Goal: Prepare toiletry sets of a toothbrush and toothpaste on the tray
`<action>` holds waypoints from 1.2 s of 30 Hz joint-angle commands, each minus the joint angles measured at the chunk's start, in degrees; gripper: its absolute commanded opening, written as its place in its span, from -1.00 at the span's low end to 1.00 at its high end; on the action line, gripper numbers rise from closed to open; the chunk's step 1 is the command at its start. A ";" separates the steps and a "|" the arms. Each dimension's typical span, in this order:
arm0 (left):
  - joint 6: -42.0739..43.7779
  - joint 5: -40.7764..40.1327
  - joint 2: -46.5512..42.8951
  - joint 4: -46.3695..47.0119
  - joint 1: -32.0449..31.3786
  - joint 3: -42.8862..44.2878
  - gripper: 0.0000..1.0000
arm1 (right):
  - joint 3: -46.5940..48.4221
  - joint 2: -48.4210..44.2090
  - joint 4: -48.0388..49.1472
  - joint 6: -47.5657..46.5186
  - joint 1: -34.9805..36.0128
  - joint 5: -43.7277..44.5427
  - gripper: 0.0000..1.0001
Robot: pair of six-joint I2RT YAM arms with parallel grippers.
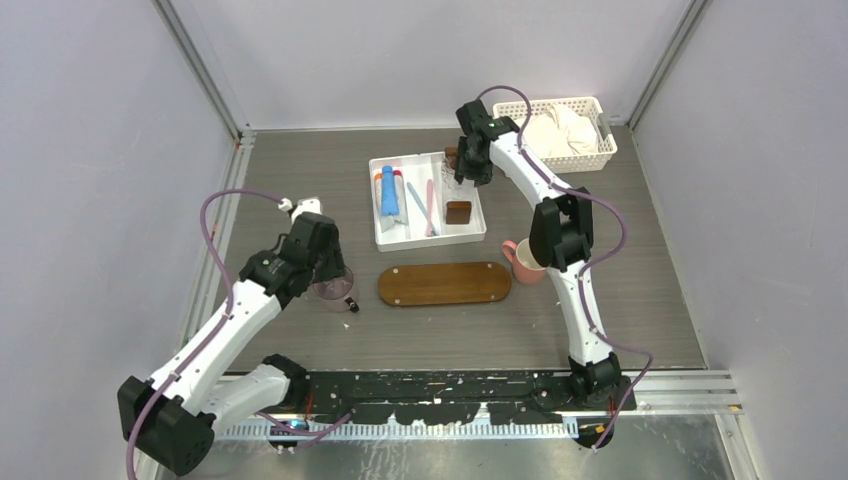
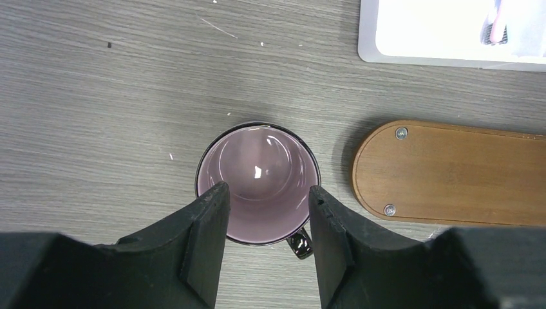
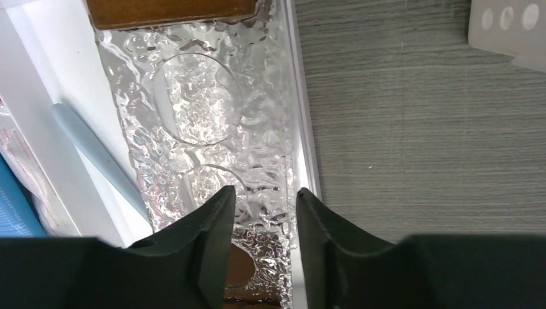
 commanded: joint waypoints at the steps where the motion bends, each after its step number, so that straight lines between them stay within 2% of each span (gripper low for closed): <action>1: 0.47 -0.22 -1.53 -0.38 0.24 0.35 0.00 | 0.81 0.55 -0.81 -1.19 0.26 0.42 -0.19; 5: 0.57 -0.31 -1.83 -0.20 0.24 -0.11 -0.01 | 0.76 -0.79 -0.77 -2.24 0.31 0.06 -0.57; 13: 1.18 -0.39 -2.53 -0.60 0.26 0.02 -0.01 | -1.96 -7.90 0.68 -5.90 0.33 0.13 -0.96; 18: 1.79 -0.66 -2.93 -1.48 0.24 0.77 -0.01 | -7.05 -15.61 3.23 -8.92 0.35 -0.66 -0.98; 23: 2.22 -0.02 -3.00 -1.54 0.24 0.91 -0.01 | -10.95 -23.58 3.70 -14.09 0.30 -5.20 -0.98; 27: 2.68 0.52 -1.98 -1.52 0.25 1.29 -0.02 | -11.88 -29.20 1.87 -19.34 0.44 -13.30 -0.98; 33: 3.76 0.98 -0.34 -2.68 0.24 2.79 -0.03 | -13.10 -33.87 -4.72 -32.18 1.78 -28.30 -0.98; 36: 4.00 0.42 -0.25 -3.27 0.25 3.32 -0.03 | -14.36 -34.80 -8.32 -39.36 4.86 -30.17 -0.98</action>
